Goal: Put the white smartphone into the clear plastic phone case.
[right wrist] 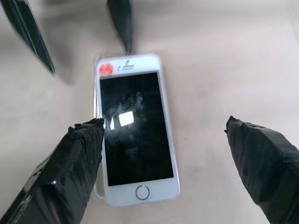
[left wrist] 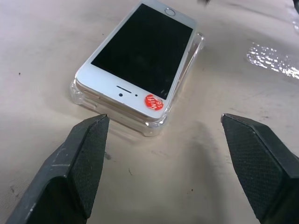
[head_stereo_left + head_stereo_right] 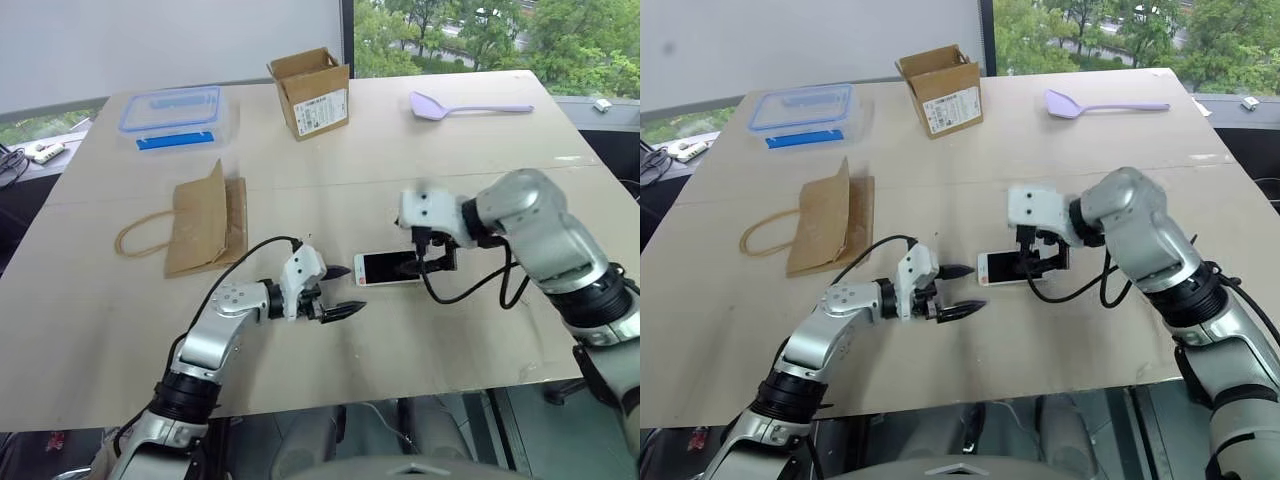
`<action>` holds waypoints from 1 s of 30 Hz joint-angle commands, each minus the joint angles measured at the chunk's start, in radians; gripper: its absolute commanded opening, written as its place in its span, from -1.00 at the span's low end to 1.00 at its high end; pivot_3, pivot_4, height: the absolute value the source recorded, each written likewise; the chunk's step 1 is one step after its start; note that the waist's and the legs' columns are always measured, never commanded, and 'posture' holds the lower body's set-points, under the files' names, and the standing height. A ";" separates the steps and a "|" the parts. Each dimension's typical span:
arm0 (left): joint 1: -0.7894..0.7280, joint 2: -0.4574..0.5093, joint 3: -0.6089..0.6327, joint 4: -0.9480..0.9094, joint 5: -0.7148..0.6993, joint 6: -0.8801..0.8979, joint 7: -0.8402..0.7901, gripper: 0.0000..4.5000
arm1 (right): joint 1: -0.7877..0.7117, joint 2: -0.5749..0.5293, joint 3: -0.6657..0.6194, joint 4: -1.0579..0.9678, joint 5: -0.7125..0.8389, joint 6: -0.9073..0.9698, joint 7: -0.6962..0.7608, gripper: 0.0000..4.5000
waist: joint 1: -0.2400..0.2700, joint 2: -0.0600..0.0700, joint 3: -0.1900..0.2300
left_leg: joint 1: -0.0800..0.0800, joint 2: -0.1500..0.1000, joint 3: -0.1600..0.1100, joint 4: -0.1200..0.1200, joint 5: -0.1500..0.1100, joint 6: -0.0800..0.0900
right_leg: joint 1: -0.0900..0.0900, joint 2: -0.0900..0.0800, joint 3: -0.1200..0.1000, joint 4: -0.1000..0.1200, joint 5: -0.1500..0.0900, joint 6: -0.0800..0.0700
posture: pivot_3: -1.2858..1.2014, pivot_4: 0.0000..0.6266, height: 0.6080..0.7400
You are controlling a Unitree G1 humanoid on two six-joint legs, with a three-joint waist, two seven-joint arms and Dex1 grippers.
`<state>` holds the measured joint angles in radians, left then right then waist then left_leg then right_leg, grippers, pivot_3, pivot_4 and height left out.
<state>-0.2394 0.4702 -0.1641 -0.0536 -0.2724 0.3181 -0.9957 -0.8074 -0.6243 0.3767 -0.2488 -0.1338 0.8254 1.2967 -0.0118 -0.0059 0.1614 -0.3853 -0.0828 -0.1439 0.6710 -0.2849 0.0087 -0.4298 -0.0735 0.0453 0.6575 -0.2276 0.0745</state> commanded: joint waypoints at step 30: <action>-0.078 -0.020 0.069 -0.010 -0.225 0.246 -0.033 0.75 | 0.332 -0.028 -0.266 -0.218 0.249 0.018 -0.458 0.07 | -0.002 -0.001 0.000 | 0.000 0.000 0.001 0.000 0.000 0.000 | -0.001 0.000 0.001 0.000 0.000 0.000 | 0.03 -0.52 1.00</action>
<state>-0.3058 0.4537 -0.1154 -0.0598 -0.4757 0.5655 -1.0340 -0.4511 -0.6799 0.1453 -0.4509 0.0852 0.8769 0.8621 -0.0136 -0.0064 0.1618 -0.3856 -0.0824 -0.1424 0.6706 -0.2849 0.0087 -0.4308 -0.0730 0.0466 0.6576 -0.2276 0.0745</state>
